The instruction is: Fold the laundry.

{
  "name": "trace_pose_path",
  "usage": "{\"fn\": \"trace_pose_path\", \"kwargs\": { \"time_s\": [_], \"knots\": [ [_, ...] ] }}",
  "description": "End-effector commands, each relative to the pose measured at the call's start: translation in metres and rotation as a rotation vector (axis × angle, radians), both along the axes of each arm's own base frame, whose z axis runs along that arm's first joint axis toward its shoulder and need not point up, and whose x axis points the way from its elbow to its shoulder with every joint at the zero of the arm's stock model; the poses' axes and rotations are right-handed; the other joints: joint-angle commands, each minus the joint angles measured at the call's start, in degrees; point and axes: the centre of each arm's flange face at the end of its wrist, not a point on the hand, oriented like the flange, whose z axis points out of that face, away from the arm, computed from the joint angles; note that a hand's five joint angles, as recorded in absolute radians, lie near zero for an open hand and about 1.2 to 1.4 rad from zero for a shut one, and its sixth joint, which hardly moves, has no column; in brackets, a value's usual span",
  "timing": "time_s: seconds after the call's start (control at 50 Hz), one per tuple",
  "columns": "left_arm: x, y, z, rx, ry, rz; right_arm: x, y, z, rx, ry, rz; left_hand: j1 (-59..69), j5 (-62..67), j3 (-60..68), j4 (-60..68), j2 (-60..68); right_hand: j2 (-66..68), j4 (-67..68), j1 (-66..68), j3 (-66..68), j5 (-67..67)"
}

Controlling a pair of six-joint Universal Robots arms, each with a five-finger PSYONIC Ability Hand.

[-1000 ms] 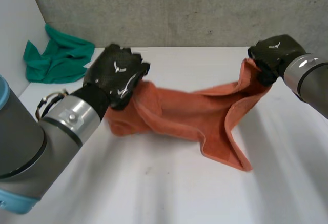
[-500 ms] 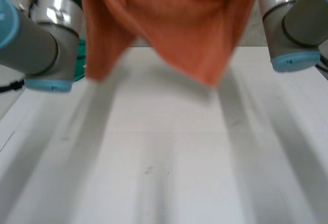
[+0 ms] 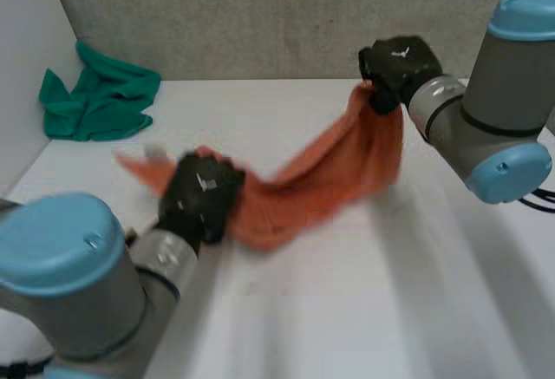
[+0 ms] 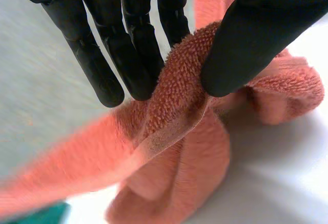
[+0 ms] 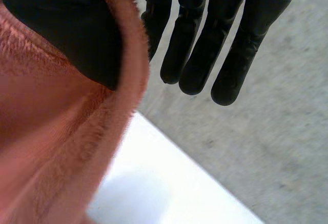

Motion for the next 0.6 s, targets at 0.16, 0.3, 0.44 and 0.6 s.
{"fn": "trace_pose_path", "kwargs": {
  "time_s": [0.16, 0.3, 0.44, 0.6],
  "knots": [
    [0.000, 0.050, -0.013, 0.389, 0.079, -0.010, 0.005, 0.016, 0.024, -0.048, -0.028, 0.042, 4.37, 2.50, -2.22, -2.38, -2.07, 12.88, 11.80, 23.26, 12.56, 13.01],
    [0.005, 0.032, 0.023, 0.293, 0.172, 0.030, 0.007, 0.033, 0.048, -0.088, -0.060, 0.108, -45.48, -47.35, -52.07, -52.22, -51.91, 12.88, 11.80, 23.26, 12.56, 13.01],
    [0.045, -0.041, 0.056, 0.137, 0.297, 0.224, 0.001, 0.052, 0.080, -0.151, -0.090, 0.152, -47.51, -49.38, -54.10, -54.25, -53.94, 12.88, 11.80, 23.26, 12.56, 13.01],
    [0.054, -0.087, 0.055, 0.115, 0.334, 0.164, -0.006, 0.085, 0.123, -0.221, -0.165, 0.198, -47.34, -49.21, -53.93, -54.08, -53.77, 12.88, 11.80, 23.26, 12.56, 13.01]
  ]
}}
